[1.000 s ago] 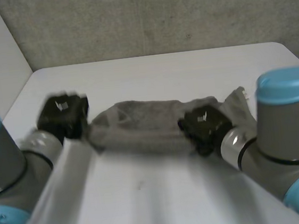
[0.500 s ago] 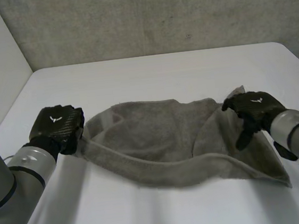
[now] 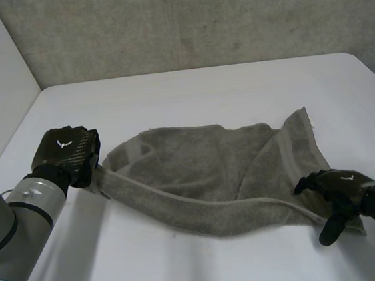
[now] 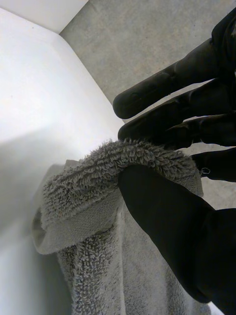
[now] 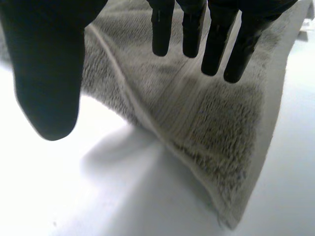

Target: Fold the towel.

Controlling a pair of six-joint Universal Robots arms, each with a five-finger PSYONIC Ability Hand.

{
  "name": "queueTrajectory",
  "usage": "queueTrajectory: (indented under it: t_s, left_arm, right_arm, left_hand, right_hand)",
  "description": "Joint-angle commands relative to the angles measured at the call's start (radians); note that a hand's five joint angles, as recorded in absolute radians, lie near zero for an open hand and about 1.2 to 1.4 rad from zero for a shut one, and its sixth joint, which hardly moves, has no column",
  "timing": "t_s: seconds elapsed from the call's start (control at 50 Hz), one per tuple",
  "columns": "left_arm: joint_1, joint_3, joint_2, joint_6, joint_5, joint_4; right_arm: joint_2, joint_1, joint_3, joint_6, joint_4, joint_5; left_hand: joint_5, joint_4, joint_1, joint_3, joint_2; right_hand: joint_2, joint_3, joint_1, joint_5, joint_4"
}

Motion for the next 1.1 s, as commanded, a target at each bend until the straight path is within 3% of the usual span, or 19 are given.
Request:
queueTrajectory:
  t_s: [0.02,0.06,0.1,0.14,0.24,0.26,0.28,0.32,0.36,0.48,0.62,0.72,0.8,0.86,0.94,1.0,1.06,1.1]
  left_arm:
    - [0.001,0.007,0.002,-0.001,0.000,0.000]
    - [0.009,0.008,0.003,-0.005,0.000,0.000]
    - [0.016,0.008,0.003,-0.007,0.001,0.000]
    - [0.021,0.010,0.005,-0.009,0.003,0.000]
    - [0.023,0.020,0.012,-0.012,0.017,0.000]
    - [0.021,0.034,0.020,-0.013,0.018,0.000]
    - [0.021,0.054,0.035,-0.015,0.018,0.000]
    - [0.024,0.077,0.070,-0.018,0.015,0.000]
    - [0.032,0.099,0.112,-0.027,0.017,0.000]
    - [0.095,0.206,0.213,-0.087,0.020,-0.009]
    - [0.132,0.294,0.213,-0.108,0.034,-0.115]
    - [0.136,0.306,0.135,-0.104,0.095,-0.273]
    - [0.135,0.306,0.048,-0.101,0.124,-0.308]
    - [0.125,0.326,-0.043,-0.082,0.121,-0.315]
    - [0.119,0.386,-0.140,-0.035,0.118,-0.312]
    - [0.113,0.496,-0.221,0.021,0.115,-0.310]
    - [0.095,0.645,-0.273,0.057,0.110,-0.287]
    - [0.067,0.834,-0.310,0.051,0.077,-0.194]
  right_arm:
    - [0.026,0.009,0.046,-0.028,-0.129,0.015]
    - [0.049,0.011,0.046,-0.031,-0.165,0.021]
    - [0.089,0.012,0.031,-0.042,-0.213,0.030]
    - [0.094,0.012,0.016,-0.060,-0.216,0.032]
    - [0.057,0.007,-0.092,-0.116,-0.190,0.045]
    - [-0.032,0.007,-0.142,-0.117,-0.166,0.048]
    - [-0.033,0.007,-0.143,-0.117,-0.165,0.049]
    - [-0.215,0.011,-0.266,-0.111,-0.106,0.062]
    - [-0.260,0.009,-0.335,-0.111,-0.069,0.064]
    - [-0.262,0.001,-0.555,-0.117,0.128,0.041]
    - [-0.150,0.015,-0.753,-0.276,0.394,0.065]
    - [-0.080,0.027,-0.772,-0.318,0.433,0.068]
    - [-0.026,0.081,-0.784,-0.324,0.433,0.084]
    - [0.057,0.131,-0.824,-0.326,0.428,0.142]
    - [0.179,0.179,-0.911,-0.355,0.383,0.242]
    - [0.255,0.213,-0.981,-0.405,0.292,0.265]
    - [0.289,0.225,-1.034,-0.426,0.230,0.272]
    - [0.336,0.247,-1.164,-0.429,0.079,0.317]
  left_hand:
    - [0.194,0.178,0.219,0.180,0.180]
    - [0.194,0.178,0.219,0.180,0.180]
    - [0.194,0.178,0.219,0.180,0.180]
    - [0.194,0.178,0.219,0.180,0.180]
    - [0.194,0.178,0.219,0.180,0.180]
    - [0.194,0.178,0.219,0.180,0.180]
    - [0.194,0.178,0.219,0.180,0.180]
    - [0.194,0.178,0.219,0.180,0.180]
    - [0.194,0.178,0.219,0.180,0.180]
    - [0.194,0.178,0.219,0.180,0.180]
    - [0.194,0.178,0.219,0.180,0.180]
    - [0.194,0.178,0.219,0.180,0.180]
    - [0.194,0.178,0.219,0.180,0.180]
    - [0.194,0.178,0.219,0.180,0.180]
    - [0.194,0.178,0.219,0.180,0.180]
    - [0.194,0.178,0.219,0.180,0.180]
    - [0.194,0.178,0.219,0.180,0.180]
    - [0.194,0.178,0.219,0.180,0.180]
  right_hand:
    - [0.282,0.276,0.325,0.269,0.279]
    - [0.379,0.373,0.421,0.365,0.376]
    - [0.933,0.928,0.976,0.920,0.931]
    - [1.072,1.067,1.115,1.059,1.070]
    - [1.074,1.068,1.116,1.060,1.071]
    - [1.074,1.068,1.116,1.060,1.071]
    - [1.074,1.068,1.116,1.060,1.071]
    - [1.074,1.068,1.116,1.060,1.071]
    - [1.074,1.068,1.116,1.060,1.071]
    - [1.074,1.068,1.116,1.060,1.071]
    - [1.074,1.068,1.116,1.060,1.071]
    - [1.074,1.068,1.116,1.060,1.071]
    - [1.074,1.068,1.116,1.060,1.071]
    - [1.074,1.068,1.116,1.060,1.071]
    - [1.074,1.068,1.116,1.060,1.071]
    - [1.074,1.068,1.116,1.060,1.071]
    - [1.074,1.068,1.116,1.060,1.071]
    - [1.074,1.068,1.116,1.060,1.071]
